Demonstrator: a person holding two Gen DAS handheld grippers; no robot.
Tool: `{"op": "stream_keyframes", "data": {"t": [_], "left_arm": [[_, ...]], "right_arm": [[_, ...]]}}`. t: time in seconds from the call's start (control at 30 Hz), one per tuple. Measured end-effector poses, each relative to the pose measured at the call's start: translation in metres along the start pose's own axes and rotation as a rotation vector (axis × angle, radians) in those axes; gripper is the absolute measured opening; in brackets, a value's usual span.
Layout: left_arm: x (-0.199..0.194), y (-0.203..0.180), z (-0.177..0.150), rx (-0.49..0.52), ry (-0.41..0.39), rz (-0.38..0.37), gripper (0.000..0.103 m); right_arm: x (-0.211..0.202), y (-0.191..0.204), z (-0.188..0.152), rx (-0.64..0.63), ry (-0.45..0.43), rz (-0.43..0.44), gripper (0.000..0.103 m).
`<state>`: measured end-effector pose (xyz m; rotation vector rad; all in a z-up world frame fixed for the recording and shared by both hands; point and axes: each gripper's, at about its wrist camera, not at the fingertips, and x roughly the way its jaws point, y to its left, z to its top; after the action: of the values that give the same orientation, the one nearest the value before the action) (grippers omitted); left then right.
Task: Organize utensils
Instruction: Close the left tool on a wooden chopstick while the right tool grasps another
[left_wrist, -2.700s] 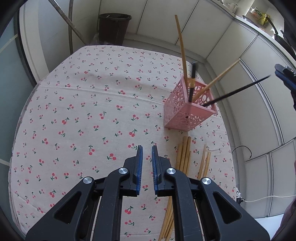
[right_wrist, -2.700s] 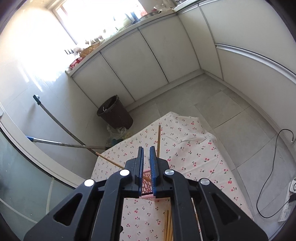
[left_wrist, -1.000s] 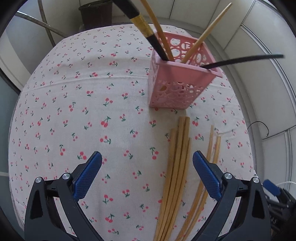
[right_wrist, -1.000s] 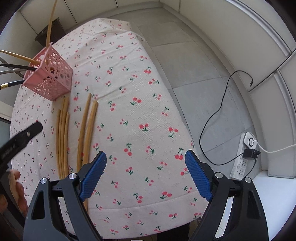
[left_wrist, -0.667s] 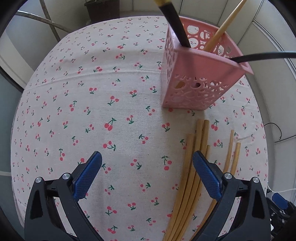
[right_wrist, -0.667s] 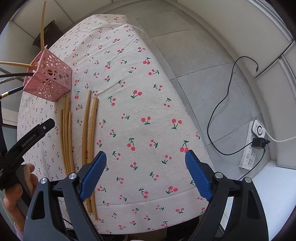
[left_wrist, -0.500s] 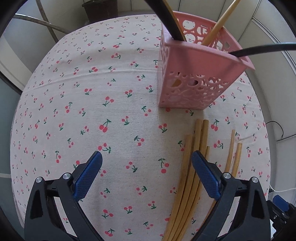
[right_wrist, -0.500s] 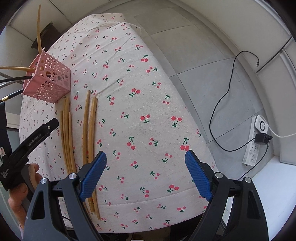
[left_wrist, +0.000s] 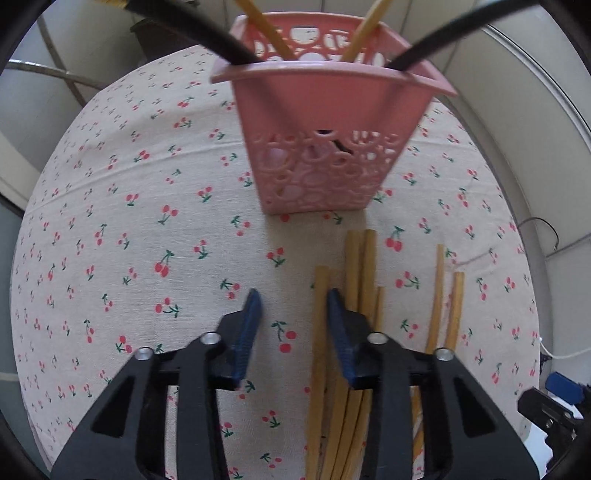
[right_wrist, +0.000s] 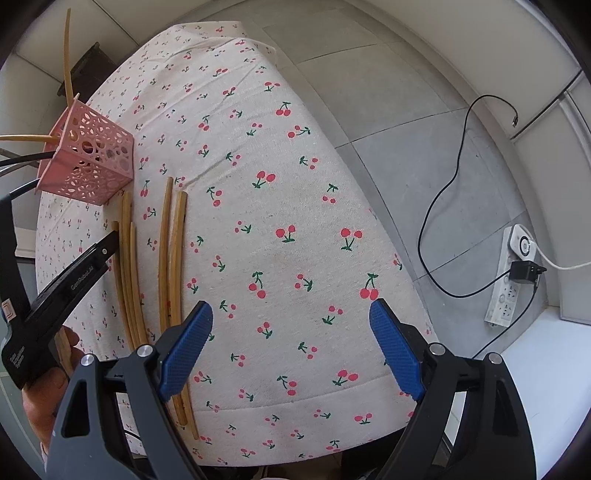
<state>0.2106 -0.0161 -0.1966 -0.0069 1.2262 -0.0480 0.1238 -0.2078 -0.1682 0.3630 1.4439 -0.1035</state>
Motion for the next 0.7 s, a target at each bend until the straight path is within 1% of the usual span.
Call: {"op": "stream_keyframes", "data": {"t": [0.07, 0.13, 0.2, 0.27, 0.37, 0.5, 0.6, 0.63, 0.67, 0.7], "left_arm": [[-0.001, -0.001, -0.001, 0.013, 0.000, 0.000, 0.016], [-0.001, -0.006, -0.006, 0.021, 0.001, 0.001, 0.008], [-0.001, -0.001, -0.010, 0.023, 0.014, -0.015, 0.007], [-0.005, 0.001, -0.024, 0.031, 0.022, -0.027, 0.007], [-0.008, 0.007, -0.033, 0.038, 0.029, -0.029, 0.007], [-0.014, 0.019, -0.043, 0.036, 0.042, -0.027, 0.007], [-0.019, 0.038, -0.049, 0.023, 0.046, -0.024, 0.007], [-0.022, 0.043, -0.052, 0.016, 0.043, -0.024, 0.007], [-0.026, 0.049, -0.054, 0.011, 0.040, -0.024, 0.007], [-0.032, 0.058, -0.055, 0.005, 0.036, -0.023, 0.007]], "right_arm": [[0.002, 0.001, 0.000, 0.000, 0.005, -0.004, 0.085], [0.004, 0.004, 0.001, 0.001, 0.007, -0.006, 0.085], [0.006, 0.006, 0.002, 0.008, 0.008, 0.001, 0.085], [0.009, 0.009, 0.003, 0.023, 0.015, 0.019, 0.085], [0.014, 0.016, 0.007, 0.043, 0.026, 0.036, 0.085], [0.019, 0.030, 0.015, 0.040, -0.003, 0.007, 0.085], [0.021, 0.037, 0.021, 0.047, -0.031, -0.001, 0.084], [0.023, 0.039, 0.024, 0.054, -0.038, 0.003, 0.083], [0.024, 0.041, 0.027, 0.061, -0.040, 0.007, 0.079], [0.027, 0.044, 0.030, 0.065, -0.041, 0.008, 0.073]]}}
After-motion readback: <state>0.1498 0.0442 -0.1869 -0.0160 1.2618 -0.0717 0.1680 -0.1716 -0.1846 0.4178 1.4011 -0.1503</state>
